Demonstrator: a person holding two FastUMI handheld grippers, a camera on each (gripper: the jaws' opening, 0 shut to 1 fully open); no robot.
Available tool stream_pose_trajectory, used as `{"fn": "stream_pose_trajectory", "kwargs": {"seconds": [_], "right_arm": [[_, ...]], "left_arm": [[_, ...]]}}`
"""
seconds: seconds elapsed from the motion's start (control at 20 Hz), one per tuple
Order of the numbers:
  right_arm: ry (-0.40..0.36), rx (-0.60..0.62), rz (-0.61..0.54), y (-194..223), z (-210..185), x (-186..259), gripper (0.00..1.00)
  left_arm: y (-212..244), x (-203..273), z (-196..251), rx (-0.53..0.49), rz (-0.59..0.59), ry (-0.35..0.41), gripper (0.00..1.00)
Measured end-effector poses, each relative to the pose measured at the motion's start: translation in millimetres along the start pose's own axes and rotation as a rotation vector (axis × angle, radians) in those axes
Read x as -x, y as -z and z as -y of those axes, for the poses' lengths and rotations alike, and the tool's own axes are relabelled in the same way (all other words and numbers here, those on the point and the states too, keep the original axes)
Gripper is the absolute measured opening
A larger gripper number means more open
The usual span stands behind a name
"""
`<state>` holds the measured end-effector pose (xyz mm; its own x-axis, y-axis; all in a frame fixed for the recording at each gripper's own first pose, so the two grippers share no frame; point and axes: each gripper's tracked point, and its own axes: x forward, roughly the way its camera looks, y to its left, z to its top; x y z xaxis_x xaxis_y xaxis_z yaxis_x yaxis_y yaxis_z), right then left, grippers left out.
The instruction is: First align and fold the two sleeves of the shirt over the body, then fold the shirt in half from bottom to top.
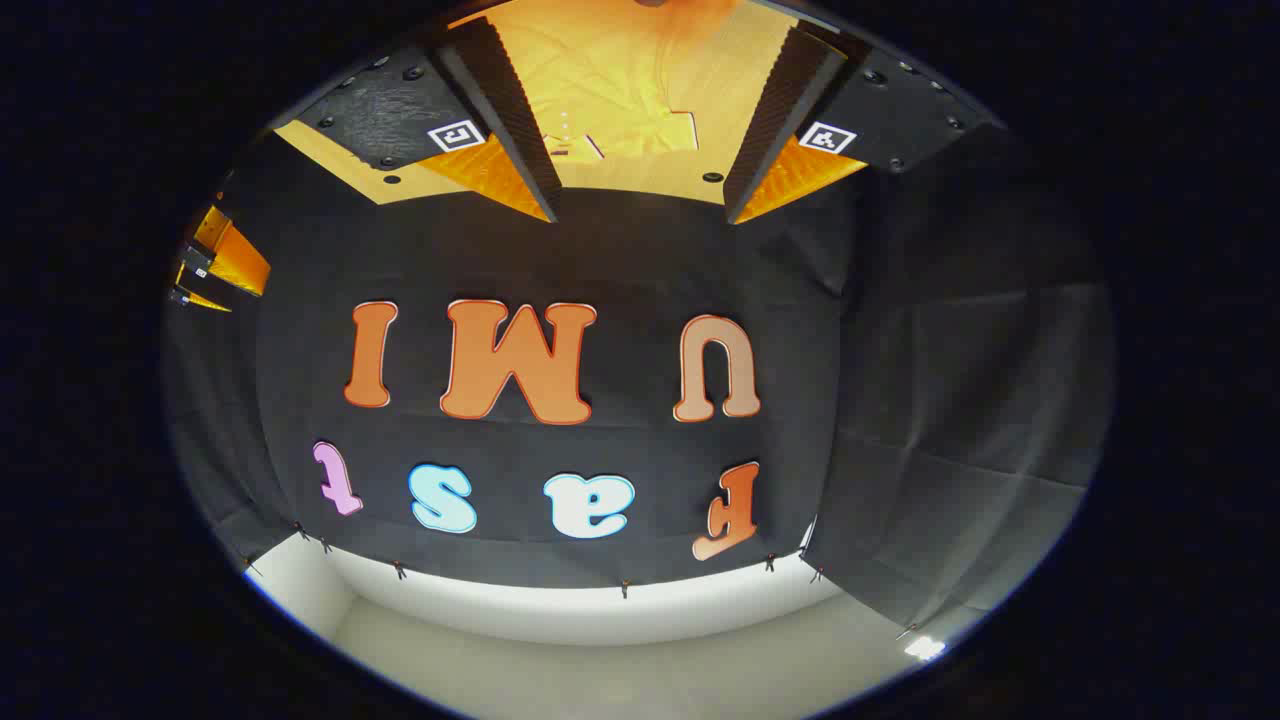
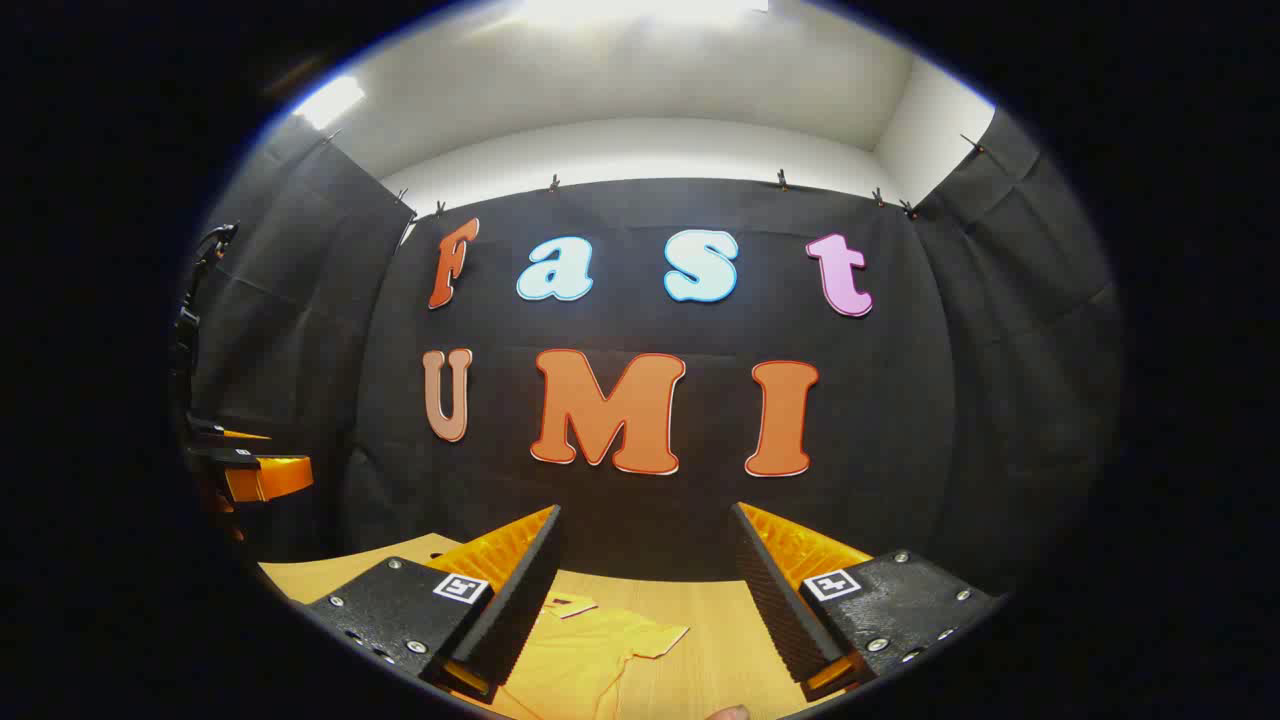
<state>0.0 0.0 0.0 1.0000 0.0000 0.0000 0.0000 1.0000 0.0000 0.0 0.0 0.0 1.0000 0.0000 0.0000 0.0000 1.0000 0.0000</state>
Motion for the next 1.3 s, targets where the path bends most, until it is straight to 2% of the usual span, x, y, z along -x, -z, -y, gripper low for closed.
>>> {"fn": "stream_pose_trajectory", "kwargs": {"seconds": [0.1, 0.15, 0.25, 0.3, 0.35, 0.4, 0.55, 0.8, 0.9, 0.95, 1.1, 1.3], "right_arm": [[-0.045, 0.011, -0.01, 9.5, -9.3, -15.9, 0.99], [-0.066, 0.014, -0.004, 11.9, -14.4, -19.6, 0.99], [-0.08, 0.004, -0.015, 20.1, -16.0, -29.2, 0.99], [-0.08, -0.003, -0.034, 24.2, -16.6, -32.4, 0.94], [-0.078, -0.008, -0.032, 23.1, -17.1, -32.0, 0.99], [-0.061, -0.008, -0.019, 19.9, -15.4, -35.2, 0.99], [0.01, -0.02, -0.022, 22.8, -12.2, -42.7, 0.98], [0.07, -0.009, -0.007, 22.0, -25.8, -42.1, 0.96], [0.076, 0.011, -0.014, 23.8, -35.0, -43.0, 0.94], [0.086, 0.024, -0.016, 23.7, -36.1, -42.6, 0.98], [0.09, 0.042, -0.034, 27.9, -44.7, -43.6, 0.98], [0.113, 0.041, -0.028, 25.1, -49.4, -45.8, 0.98]], "left_arm": [[2.3, -15.1, -3.6, -0.025, 0.01, -0.025, 0.98], [6.0, -20.8, -2.9, -0.034, 0.006, -0.031, 0.96], [13.9, -31.4, -5.9, -0.034, -0.006, -0.028, 0.96], [17.3, -37.2, -9.0, -0.036, -0.02, -0.028, 0.98], [19.8, -43.0, -14.2, -0.043, -0.027, -0.03, 0.96], [20.7, -50.4, -19.8, -0.05, -0.025, -0.029, 0.98], [24.2, -64.6, -27.1, -0.054, -0.037, 0.019, 0.96], [33.2, -81.9, -34.6, -0.071, -0.052, 0.093, 0.98], [32.6, -89.1, -43.9, -0.061, -0.044, 0.082, 0.98], [33.4, -92.5, -44.2, -0.053, -0.046, 0.094, 0.98], [40.9, -102.5, -48.0, -0.043, -0.074, 0.121, 0.98], [31.0, -119.8, -63.3, -0.041, -0.044, 0.119, 0.98]]}}
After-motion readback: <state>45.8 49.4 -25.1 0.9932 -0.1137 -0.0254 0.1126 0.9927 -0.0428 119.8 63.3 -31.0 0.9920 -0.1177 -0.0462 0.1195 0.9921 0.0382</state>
